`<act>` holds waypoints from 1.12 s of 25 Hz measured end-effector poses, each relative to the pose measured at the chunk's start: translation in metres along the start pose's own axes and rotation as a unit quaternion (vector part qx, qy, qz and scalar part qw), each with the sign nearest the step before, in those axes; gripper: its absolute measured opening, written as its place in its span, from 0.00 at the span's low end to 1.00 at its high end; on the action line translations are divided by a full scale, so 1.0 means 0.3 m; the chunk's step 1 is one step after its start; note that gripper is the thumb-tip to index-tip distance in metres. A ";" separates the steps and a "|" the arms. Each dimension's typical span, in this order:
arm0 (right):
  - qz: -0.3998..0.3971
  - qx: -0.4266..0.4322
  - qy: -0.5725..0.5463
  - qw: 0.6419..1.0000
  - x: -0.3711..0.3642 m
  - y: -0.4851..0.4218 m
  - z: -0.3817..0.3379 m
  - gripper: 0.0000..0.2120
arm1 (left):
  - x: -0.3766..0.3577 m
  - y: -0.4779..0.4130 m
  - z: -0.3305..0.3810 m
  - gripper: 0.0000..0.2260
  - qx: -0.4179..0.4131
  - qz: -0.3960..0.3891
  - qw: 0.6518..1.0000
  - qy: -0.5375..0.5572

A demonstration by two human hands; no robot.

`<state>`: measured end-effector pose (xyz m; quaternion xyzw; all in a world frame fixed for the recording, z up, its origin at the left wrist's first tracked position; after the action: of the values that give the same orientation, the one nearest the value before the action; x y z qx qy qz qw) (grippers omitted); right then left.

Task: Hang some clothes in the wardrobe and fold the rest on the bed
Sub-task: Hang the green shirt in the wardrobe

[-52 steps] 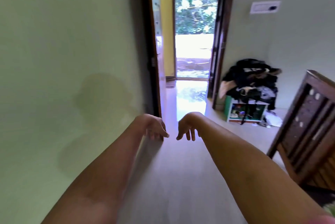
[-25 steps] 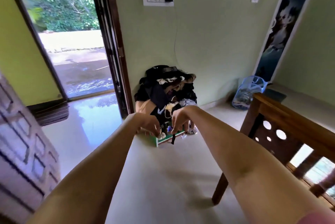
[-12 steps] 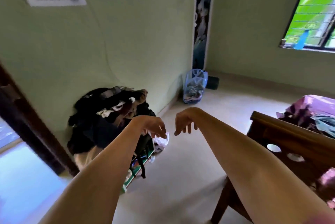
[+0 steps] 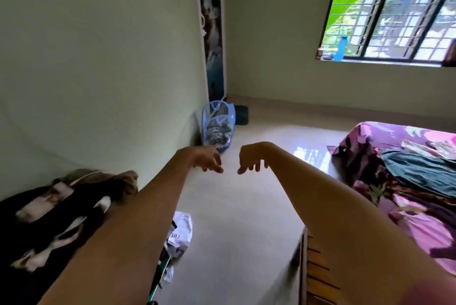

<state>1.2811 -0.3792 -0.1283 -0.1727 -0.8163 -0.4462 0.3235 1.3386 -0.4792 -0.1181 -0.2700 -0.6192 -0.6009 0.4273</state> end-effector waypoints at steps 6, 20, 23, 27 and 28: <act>-0.010 -0.087 -0.041 0.995 0.258 -0.284 0.233 0.25 | 0.117 -0.472 0.104 0.19 -0.062 -0.088 0.992 -0.069; 0.059 -0.275 -0.218 0.935 0.893 -0.755 0.900 0.24 | 0.636 -1.475 0.643 0.17 -0.297 -0.071 0.927 -0.217; 0.086 -0.299 -0.261 0.914 1.025 -0.815 1.106 0.24 | 0.684 -1.664 0.813 0.16 -0.332 -0.071 0.907 -0.248; 0.115 -0.307 -0.265 0.907 1.247 -0.846 1.332 0.23 | 0.802 -1.891 1.062 0.16 -0.368 -0.067 0.886 -0.273; 0.126 -0.311 -0.276 0.901 1.305 -0.849 1.400 0.23 | 0.838 -1.941 1.135 0.16 -0.377 -0.070 0.879 -0.282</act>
<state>0.6924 -0.1671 -0.1831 -0.4825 -0.6639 -0.5673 0.0689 0.6523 -0.2692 -0.1729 -0.5245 -0.4573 -0.7159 0.0569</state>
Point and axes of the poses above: each hand's wrist, its own y-axis away from the middle knuckle, its own x-axis out of the back of the hand, z = x × y, the point moved 10 cm from there along -y, towards the middle knuckle, and after that the axes turned 15 degrees about -y, right-handed, at the moved point
